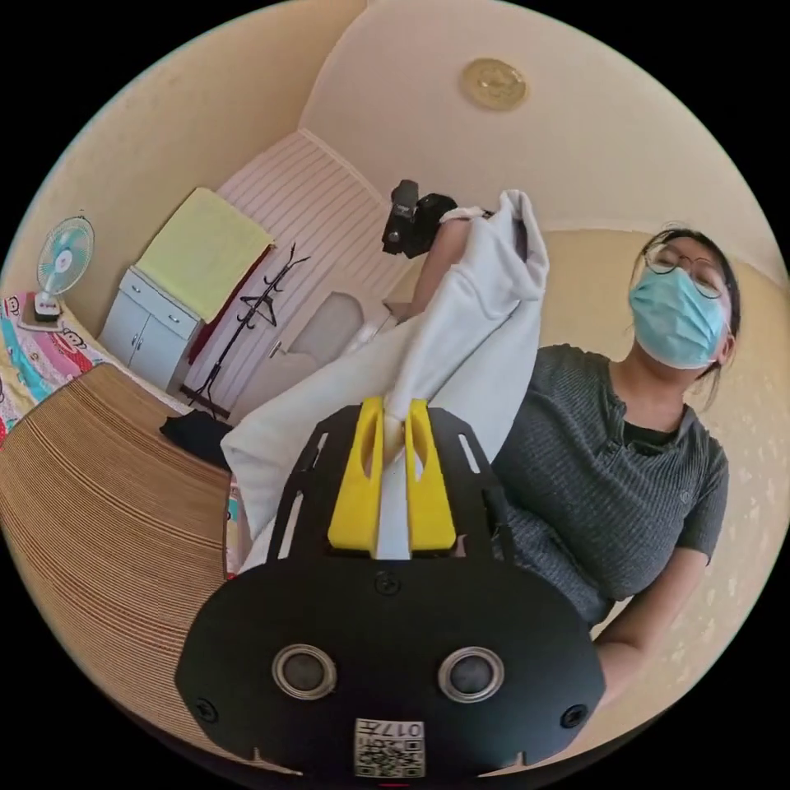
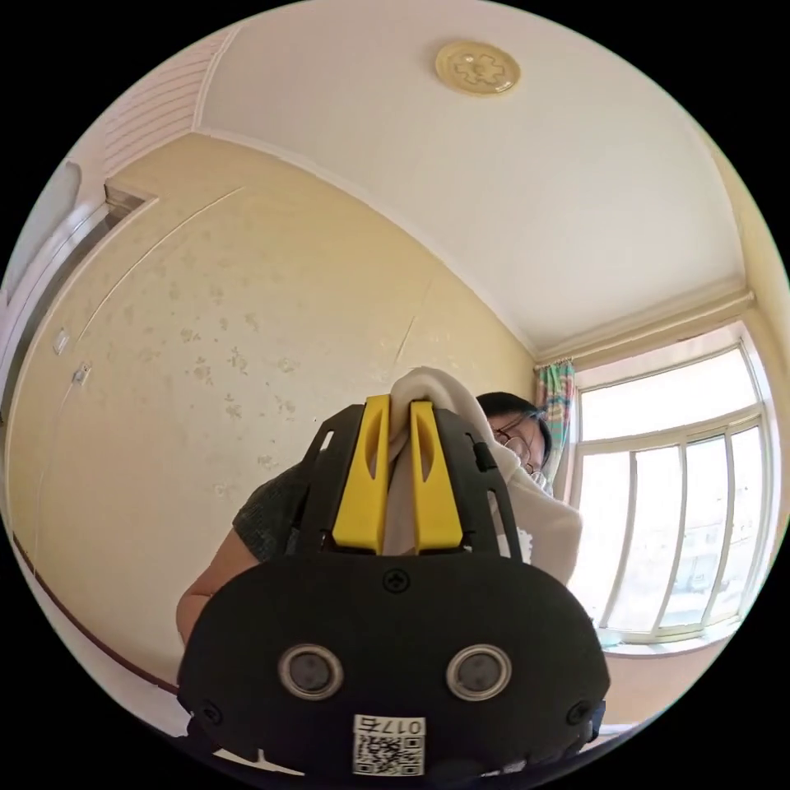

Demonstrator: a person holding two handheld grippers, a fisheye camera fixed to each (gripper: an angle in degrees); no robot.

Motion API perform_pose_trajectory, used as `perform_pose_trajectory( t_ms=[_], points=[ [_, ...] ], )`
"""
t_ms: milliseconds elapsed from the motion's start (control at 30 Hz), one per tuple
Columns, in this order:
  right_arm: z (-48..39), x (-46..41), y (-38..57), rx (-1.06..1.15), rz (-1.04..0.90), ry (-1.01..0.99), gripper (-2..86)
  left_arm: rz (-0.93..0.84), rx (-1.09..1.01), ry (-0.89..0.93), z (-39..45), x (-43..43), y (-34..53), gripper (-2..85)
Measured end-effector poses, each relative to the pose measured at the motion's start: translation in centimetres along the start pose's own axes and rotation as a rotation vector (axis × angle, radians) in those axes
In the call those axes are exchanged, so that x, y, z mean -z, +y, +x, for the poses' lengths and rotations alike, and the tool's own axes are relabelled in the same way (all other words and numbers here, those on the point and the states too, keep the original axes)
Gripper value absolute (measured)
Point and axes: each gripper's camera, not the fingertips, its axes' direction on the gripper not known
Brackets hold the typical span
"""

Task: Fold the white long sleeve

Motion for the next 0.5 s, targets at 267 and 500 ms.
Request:
perform_pose_trajectory(
  t_ms=[267,500],
  points=[
    [-6.3,0.2,-0.7,-0.382,-0.526,1.202,2.2,0.505,-0.07,-0.602,15.0,14.8,1.0,3.9],
    [-3.4,4.8,4.8,-0.812,-0.821,1.682,3.2,0.468,-0.247,-0.939,23.1,6.8,-3.7,3.9]
  ],
)
